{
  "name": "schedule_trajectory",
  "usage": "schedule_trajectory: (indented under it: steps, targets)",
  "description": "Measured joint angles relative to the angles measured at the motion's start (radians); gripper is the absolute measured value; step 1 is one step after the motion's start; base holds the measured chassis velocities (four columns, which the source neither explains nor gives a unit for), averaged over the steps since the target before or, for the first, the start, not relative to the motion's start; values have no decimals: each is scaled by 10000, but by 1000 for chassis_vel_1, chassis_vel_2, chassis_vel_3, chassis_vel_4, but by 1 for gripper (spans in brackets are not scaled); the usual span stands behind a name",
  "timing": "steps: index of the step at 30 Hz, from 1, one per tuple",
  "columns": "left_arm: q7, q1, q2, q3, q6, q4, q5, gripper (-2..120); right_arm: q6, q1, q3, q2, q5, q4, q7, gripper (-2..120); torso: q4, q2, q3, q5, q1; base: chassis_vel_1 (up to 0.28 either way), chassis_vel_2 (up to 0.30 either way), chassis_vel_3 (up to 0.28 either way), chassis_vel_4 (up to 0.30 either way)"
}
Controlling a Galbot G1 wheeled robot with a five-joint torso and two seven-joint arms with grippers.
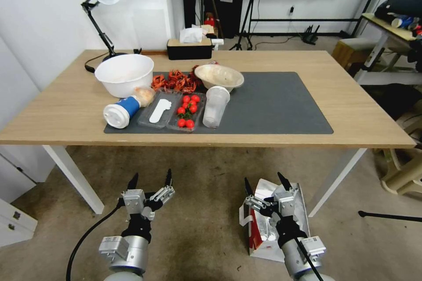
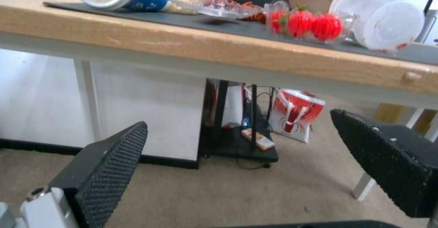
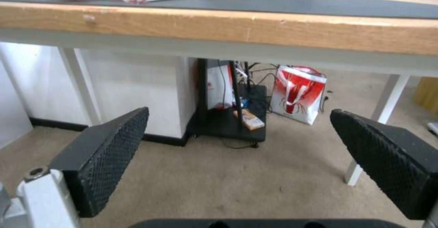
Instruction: Pick up the food delivery bag from the floor and place it on the table.
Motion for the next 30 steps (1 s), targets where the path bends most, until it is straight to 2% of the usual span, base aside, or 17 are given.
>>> schedule_trajectory:
  steps: [13, 30]
  targets:
    - [217, -85, 102, -226, -756, 540, 316, 100, 478, -42, 276, -11, 387, -164, -630, 100, 0, -622, -360, 0, -262, 0, 0, 0, 0]
    - [463, -284, 709, -967, -789, 876, 49, 100, 553, 1, 681, -378, 856, -253, -505, 100, 0, -1334, -779, 0, -552, 0, 0, 0, 0]
